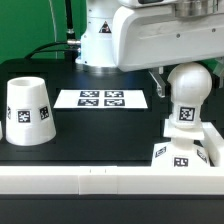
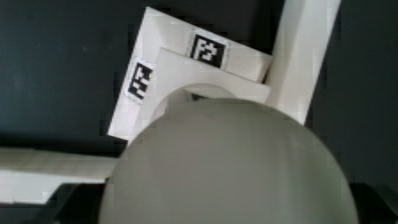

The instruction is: Assemble lamp

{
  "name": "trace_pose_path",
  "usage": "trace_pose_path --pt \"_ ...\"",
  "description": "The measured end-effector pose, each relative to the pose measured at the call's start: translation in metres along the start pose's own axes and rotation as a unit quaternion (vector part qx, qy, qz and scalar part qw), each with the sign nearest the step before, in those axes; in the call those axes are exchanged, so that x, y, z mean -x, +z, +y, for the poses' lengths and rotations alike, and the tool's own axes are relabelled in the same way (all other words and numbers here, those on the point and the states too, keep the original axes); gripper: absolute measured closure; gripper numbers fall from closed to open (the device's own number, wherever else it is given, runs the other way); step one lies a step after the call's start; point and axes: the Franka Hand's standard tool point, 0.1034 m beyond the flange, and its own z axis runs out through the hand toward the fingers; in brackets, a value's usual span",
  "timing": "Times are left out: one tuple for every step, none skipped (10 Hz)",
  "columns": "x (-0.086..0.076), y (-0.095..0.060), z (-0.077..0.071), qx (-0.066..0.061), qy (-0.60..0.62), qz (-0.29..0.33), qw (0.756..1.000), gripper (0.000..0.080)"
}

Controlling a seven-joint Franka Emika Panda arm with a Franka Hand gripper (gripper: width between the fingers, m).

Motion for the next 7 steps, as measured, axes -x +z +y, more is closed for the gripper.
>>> trace_pose_path --pt "0.0001 0.0002 -0.0004 0.0 0.032 0.0 0.999 0.0222" --pt "0.0001 0.0003 -0.0006 0.0 0.053 0.0 0.999 0.0222" --pt "0.0002 0.0006 -0.0013 0.0 0.099 0.0 0.995 0.0222" --pt "0.0007 0.0009 -0.0008 -0.004 0.135 -0.001 0.991 0.0222" --pt "0.0005 0.001 0.0014 -0.017 0.201 0.007 0.979 0.0222" --pt "0.003 0.0014 0.0026 -0.024 0.259 0.018 0.966 0.0222" --pt "0.0051 0.0011 0.0033 -0.026 0.27 0.018 0.962 0.0222"
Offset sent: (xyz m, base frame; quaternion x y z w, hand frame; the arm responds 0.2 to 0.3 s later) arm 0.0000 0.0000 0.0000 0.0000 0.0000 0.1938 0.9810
